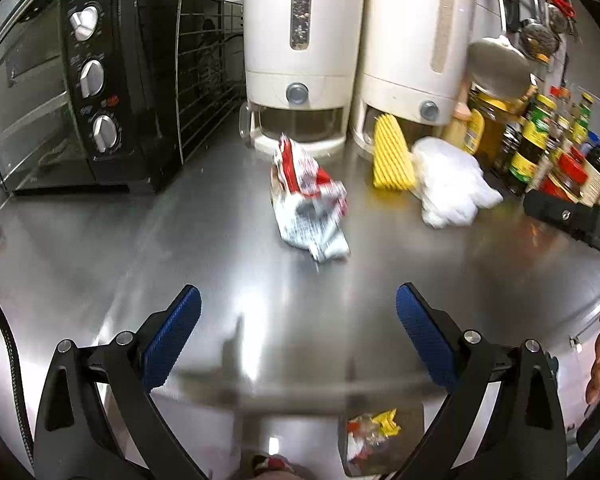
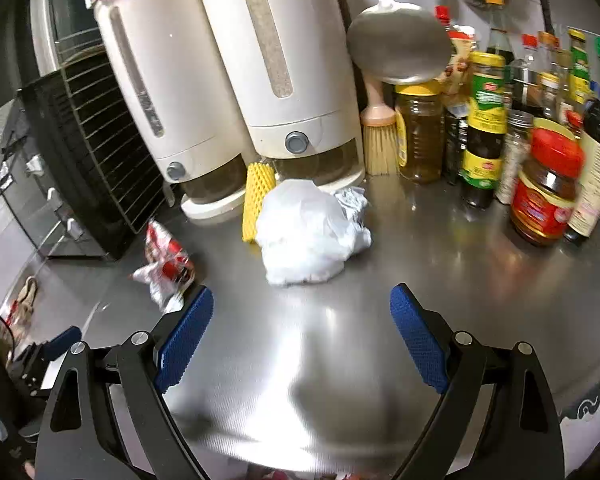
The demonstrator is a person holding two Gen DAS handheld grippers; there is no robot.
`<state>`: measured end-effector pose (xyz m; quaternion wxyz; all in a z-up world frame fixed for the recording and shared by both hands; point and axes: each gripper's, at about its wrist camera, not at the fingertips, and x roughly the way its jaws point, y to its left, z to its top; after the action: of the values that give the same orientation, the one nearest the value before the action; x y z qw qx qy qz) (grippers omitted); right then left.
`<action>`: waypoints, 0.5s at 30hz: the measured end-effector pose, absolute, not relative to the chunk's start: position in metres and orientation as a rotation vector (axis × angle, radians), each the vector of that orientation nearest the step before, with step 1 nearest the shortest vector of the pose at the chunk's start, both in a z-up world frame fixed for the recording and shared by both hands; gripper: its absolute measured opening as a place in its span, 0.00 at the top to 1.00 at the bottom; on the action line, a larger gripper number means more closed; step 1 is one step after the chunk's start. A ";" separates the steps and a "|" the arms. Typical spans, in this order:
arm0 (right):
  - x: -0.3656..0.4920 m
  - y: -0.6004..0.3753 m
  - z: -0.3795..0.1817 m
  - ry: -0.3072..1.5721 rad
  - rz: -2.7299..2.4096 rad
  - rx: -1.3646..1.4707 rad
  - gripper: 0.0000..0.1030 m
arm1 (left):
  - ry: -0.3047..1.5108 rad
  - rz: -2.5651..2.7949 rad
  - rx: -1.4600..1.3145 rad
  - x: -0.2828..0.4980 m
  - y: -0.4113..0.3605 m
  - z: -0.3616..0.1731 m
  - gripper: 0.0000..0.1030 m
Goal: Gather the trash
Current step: 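Raise both tools back up to the counter toward the snack bag and plastic bag, then grasp the red-white snack bag with the left tool while the right tool grasps the white plastic bag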
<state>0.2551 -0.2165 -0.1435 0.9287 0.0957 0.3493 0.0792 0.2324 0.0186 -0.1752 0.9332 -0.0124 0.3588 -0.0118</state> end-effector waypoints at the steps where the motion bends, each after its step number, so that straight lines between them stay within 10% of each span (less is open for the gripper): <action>1: 0.266 -0.215 -0.146 0.726 0.162 0.195 0.12 | 0.730 -0.017 -0.020 0.240 0.019 -0.174 0.10; 15: 0.339 -0.195 -0.166 0.713 0.144 0.181 0.24 | 0.729 -0.017 -0.052 0.326 0.029 -0.182 0.25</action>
<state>0.3393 -0.1947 -0.1664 0.9305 0.0886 0.3484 0.0701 0.3259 0.0292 -0.1820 0.9339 -0.0252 0.3565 -0.0085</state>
